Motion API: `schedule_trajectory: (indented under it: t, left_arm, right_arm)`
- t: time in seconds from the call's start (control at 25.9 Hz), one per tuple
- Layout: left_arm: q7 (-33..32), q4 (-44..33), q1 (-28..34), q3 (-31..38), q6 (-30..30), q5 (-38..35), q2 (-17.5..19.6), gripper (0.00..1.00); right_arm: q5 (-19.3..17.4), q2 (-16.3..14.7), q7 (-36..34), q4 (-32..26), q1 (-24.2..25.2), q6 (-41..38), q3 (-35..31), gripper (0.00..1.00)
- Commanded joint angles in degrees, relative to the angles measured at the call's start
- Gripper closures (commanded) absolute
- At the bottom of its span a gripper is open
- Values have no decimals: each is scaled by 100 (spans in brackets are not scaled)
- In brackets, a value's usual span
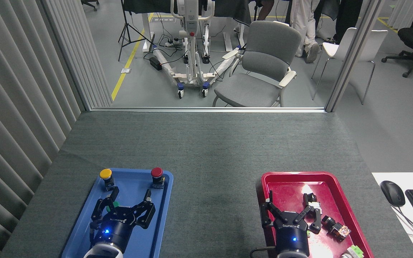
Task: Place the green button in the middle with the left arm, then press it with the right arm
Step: 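Lower the left gripper into the blue tray beside the green button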
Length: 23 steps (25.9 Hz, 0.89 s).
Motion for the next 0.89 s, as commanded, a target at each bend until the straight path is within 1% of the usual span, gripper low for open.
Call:
schedule_trajectory:
  t: [0.0,0.12,0.23,0.31,0.66,0.85]
  left_arm:
    - [20,-22,57,25,52,9,-8,0]
    - [20,-22,83,122,105,140,1,0]
    - [29,-277,268,131,87,140,1,0]
    - [56,-339,321,131,105,140,-8,0]
    - [56,-339,312,140,96,158,-8,0]
    - [64,-198,242,140,-62,167,-16,0]
  right_arm:
    - [3,-1,0,1,0,29,3,0]
    - [3,-1,0,1,0,29,3,0]
    - [12,8,0,-8,9,38,12,0]
    - [12,78,0,-8,17,38,21,0]
    - [3,61,9,1,-18,29,3,0]
    - [-14,8,18,1,-97,-6,12,0]
